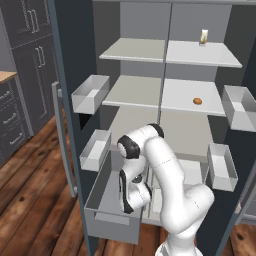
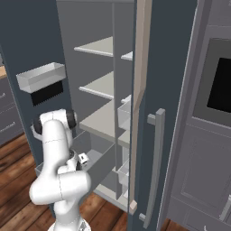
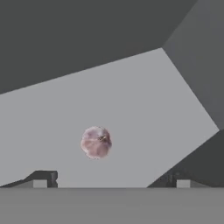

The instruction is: Take the tangerine and garlic from the fridge shelf and place them in the freezer drawer to begin freezing them.

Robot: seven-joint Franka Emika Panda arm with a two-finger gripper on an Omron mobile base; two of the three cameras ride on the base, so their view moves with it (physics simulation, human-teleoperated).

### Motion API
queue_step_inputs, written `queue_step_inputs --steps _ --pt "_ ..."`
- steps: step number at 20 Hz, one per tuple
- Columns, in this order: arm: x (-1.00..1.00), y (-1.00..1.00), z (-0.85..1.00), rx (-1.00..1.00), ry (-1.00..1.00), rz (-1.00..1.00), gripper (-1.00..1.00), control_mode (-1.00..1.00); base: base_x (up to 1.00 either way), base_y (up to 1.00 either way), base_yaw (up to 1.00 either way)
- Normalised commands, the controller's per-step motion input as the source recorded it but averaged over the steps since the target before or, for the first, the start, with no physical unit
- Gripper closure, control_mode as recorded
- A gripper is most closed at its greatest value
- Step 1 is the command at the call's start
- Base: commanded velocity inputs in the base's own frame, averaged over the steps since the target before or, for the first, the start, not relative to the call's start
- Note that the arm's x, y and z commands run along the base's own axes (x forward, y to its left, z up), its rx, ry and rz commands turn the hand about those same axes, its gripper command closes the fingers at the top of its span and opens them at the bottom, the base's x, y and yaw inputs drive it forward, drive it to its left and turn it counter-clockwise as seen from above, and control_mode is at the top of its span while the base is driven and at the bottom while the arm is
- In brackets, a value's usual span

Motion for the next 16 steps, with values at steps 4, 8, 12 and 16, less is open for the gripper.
queue_step_inputs --steps 4,8,12,16 --pt "-0.27 0.0 1.0 0.0 -0.27 -0.07 -1.0 -1.0 0.0 0.0 0.0" --pt "-0.37 0.0 1.0 0.0 -0.21 -0.06 -1.0 -1.0 0.0 0.0 0.0" --pt "-0.59 0.0 0.99 0.0 -0.21 -0.05 -1.0 -1.0 0.0 0.0 0.0" --pt "-0.62 0.0 0.99 0.0 -0.24 -0.03 -1.0 -1.0 0.0 0.0 0.0"
